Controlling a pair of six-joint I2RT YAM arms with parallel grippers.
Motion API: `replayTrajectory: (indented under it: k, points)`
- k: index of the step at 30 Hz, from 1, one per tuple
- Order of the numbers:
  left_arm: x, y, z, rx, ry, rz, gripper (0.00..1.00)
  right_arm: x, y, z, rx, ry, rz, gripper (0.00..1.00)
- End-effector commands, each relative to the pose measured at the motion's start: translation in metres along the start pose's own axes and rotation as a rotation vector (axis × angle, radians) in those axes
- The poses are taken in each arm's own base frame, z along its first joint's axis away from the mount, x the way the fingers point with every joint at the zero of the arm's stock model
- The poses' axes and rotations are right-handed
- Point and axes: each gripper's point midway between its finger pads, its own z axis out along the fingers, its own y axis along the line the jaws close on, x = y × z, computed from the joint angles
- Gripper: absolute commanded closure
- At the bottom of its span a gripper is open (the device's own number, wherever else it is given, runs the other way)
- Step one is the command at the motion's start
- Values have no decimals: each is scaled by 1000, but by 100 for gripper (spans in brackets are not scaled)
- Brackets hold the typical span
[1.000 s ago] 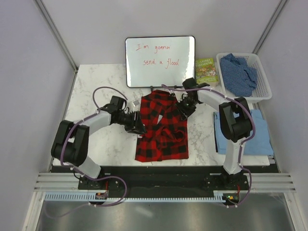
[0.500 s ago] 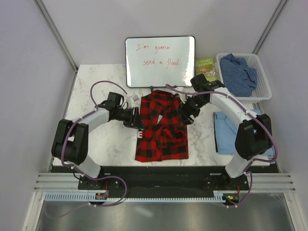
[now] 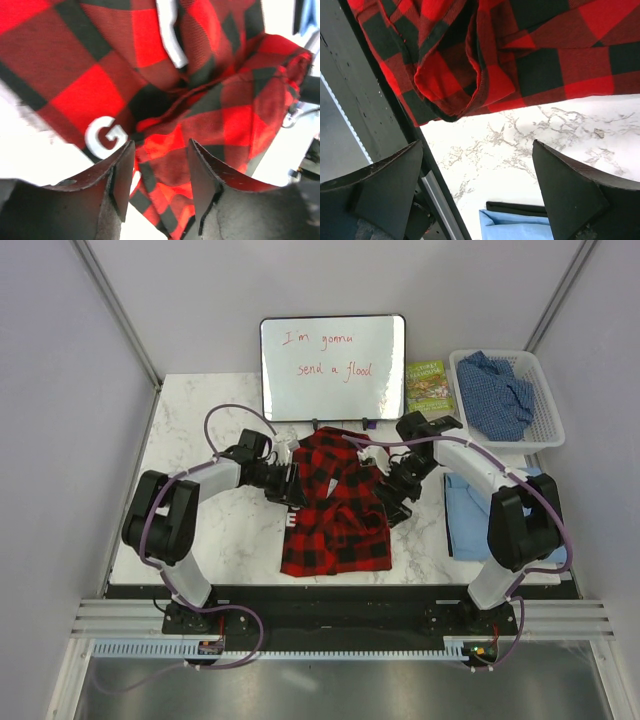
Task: Fold and stack the long sleeve shirts
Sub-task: Fold the shirt
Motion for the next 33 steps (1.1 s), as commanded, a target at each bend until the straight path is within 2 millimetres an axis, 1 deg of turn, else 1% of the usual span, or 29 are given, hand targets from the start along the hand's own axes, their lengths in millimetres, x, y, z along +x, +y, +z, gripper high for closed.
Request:
replayTrajectory:
  k: [1, 2, 4, 5, 6, 7, 8, 9, 11, 14, 15, 16, 17, 18, 19, 20, 21, 22, 23, 24, 25, 26, 28, 29, 31, 32, 33]
  points:
    - [-13, 5, 1, -45, -47, 59, 43, 6, 11, 5, -55, 8, -52, 2]
    - [-11, 6, 1, -51, -46, 61, 42, 6, 12, 4, -52, 7, -62, 2]
    - [-9, 4, 1, -35, -42, 69, 41, 9, 16, 9, -56, 16, -83, 2]
    - [-8, 3, 2, -32, -38, 69, 41, 5, 13, 11, -32, 1, -98, 2]
    - [-7, 3, 3, -27, -37, 69, 41, 7, 17, 17, -34, 9, -111, 2]
    - [-5, 0, 6, -7, -26, 71, 42, 5, 17, 19, -21, 7, -114, 2]
    - [-7, -1, 6, -1, -27, 74, 43, -1, 12, 22, 20, -9, -144, 2]
    - [-8, -2, 8, 5, -27, 78, 44, 0, 15, 29, 23, 1, -163, 2]
    - [-8, -4, 11, 8, -20, 85, 47, -5, 11, 36, 57, -10, -181, 2]
    - [-10, -9, 11, 23, -21, 94, 59, -11, 11, 45, 82, -7, -215, 2]
    - [-8, -9, 9, 22, -15, 96, 66, -12, 8, 46, 100, -2, -220, 2]
    - [-9, -10, 6, 14, -18, 106, 71, -13, 6, 46, 110, 1, -228, 3]
    - [-11, -14, 1, 10, -31, 125, 74, -17, 3, 46, 128, -9, -224, 7]
    - [-11, -15, -3, 2, -36, 149, 81, -17, 1, 45, 140, -3, -224, 9]
    - [-8, -15, -7, -14, -33, 154, 85, -17, -2, 45, 153, 2, -219, 11]
    - [-11, -23, -16, -15, -58, 184, 88, -21, -7, 44, 178, -7, -210, 17]
    - [-11, -25, -19, -16, -64, 201, 94, -21, -8, 44, 185, -6, -211, 20]
    - [-8, -25, -24, -34, -69, 204, 97, -21, -11, 42, 205, -4, -209, 23]
    - [-9, -26, -27, -42, -75, 212, 98, -23, -13, 41, 220, -13, -206, 28]
    - [-11, -30, -32, -50, -90, 230, 98, -23, -13, 41, 221, -13, -203, 30]
    - [-11, -27, -35, -73, -92, 226, 98, -23, -14, 40, 228, -12, -200, 32]
    - [-9, -27, -37, -82, -83, 218, 98, -25, -15, 39, 237, -17, -193, 37]
    - [-9, -21, -40, -113, -74, 244, 98, -26, -17, 39, 241, -17, -175, 40]
    - [-6, -20, -41, -120, -65, 238, 98, -28, -19, 39, 250, -20, -165, 44]
    - [-6, -14, -42, -145, -57, 237, 98, -33, -22, 37, 254, -35, -123, 44]
    - [-5, -11, -42, -154, -51, 239, 98, -35, -25, 35, 260, -44, -94, 49]
    - [-6, -7, -43, -173, -51, 240, 98, -35, -28, 38, 252, -43, -60, 51]
